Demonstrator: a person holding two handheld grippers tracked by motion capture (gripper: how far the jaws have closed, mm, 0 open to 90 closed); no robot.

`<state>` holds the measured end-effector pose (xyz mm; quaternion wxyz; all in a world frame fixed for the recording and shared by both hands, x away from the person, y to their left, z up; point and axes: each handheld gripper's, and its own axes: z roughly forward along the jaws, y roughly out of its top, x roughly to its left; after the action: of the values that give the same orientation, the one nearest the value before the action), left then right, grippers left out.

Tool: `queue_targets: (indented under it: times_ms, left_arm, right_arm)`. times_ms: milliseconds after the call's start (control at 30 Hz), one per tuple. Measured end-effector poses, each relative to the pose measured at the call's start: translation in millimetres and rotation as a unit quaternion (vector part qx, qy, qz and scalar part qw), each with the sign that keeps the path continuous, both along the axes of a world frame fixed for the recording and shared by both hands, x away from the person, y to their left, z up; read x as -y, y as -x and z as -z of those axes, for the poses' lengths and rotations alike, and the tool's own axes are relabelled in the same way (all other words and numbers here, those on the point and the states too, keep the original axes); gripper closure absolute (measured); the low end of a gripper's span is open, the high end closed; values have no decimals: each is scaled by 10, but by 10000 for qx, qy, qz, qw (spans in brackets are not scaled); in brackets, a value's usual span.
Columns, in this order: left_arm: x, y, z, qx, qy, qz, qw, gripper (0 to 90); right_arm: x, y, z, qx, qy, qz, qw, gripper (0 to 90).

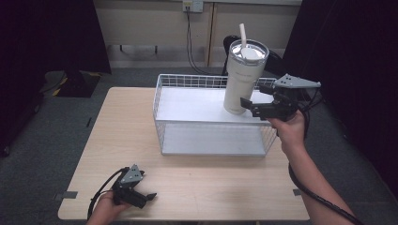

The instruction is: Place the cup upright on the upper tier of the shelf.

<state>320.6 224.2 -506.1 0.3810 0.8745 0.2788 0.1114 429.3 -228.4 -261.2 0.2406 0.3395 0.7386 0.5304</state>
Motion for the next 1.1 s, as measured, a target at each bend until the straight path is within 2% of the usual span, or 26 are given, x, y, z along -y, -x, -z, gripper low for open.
queue_targets:
  times_ms: [100, 233, 467, 567, 1100]
  left_arm:
    - [-4, -3, -3, 7, -38, 21, 10000, 35]
    - [-4, -2, -2, 0, -36, 19, 10000, 34]
    - [-3, -2, -2, 0, -34, 18, 10000, 35]
    - [-4, -2, -2, 1, -35, 18, 10000, 35]
    - [-4, -2, -2, 1, -34, 18, 10000, 35]
  right_arm:
    - [-11, 29, 8, -4, 9, -31, 10000, 95]
    - [-54, 118, 13, 46, -54, -202, 9998, 96]
    - [-133, 220, 52, 45, -12, -408, 9992, 99]
    - [-178, 277, 95, 1, -7, -579, 9983, 99]
    - [-261, 480, 192, -18, -67, -1052, 9944, 100]
